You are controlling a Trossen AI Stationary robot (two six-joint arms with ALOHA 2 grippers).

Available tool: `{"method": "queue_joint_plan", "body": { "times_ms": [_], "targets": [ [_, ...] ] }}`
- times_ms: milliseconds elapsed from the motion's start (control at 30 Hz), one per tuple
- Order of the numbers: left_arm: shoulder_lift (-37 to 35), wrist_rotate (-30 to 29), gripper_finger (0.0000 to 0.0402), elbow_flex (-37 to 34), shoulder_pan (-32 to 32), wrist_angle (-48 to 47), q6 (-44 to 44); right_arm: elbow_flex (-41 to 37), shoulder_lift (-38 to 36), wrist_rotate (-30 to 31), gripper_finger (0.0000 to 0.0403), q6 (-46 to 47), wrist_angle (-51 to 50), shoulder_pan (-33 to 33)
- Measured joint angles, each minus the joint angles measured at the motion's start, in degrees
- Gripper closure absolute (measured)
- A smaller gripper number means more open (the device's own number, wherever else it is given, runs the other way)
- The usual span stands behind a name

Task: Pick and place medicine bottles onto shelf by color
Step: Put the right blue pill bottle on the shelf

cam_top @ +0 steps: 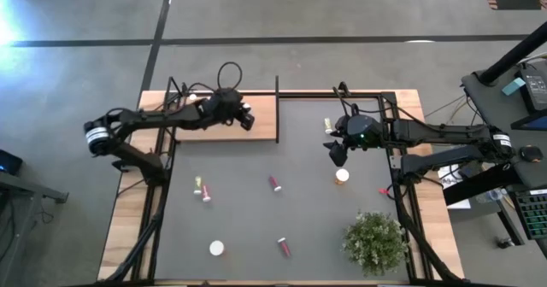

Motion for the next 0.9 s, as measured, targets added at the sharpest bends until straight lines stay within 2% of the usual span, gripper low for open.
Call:
{"method": "queue_joint_plan", "body": {
  "times_ms": [267,467,900],
  "targets": [
    [7.2,0.5,0.0297,5.2,0.8,-0.8,6.3,0.0,0.0,5.8,0.0174,0.5,0.0,0.0],
    [10.8,0.5,0.0297,7.5,1.2,-1.0,8.7,0.0,0.0,6.0,0.0174,0.6,0.0,0.0],
    [11.6,0.5,0.0297,8.0,4.6,-0.6,8.9,0.0,0.0,6.0,0.0174,0.5,0.0,0.0]
  ]
}}
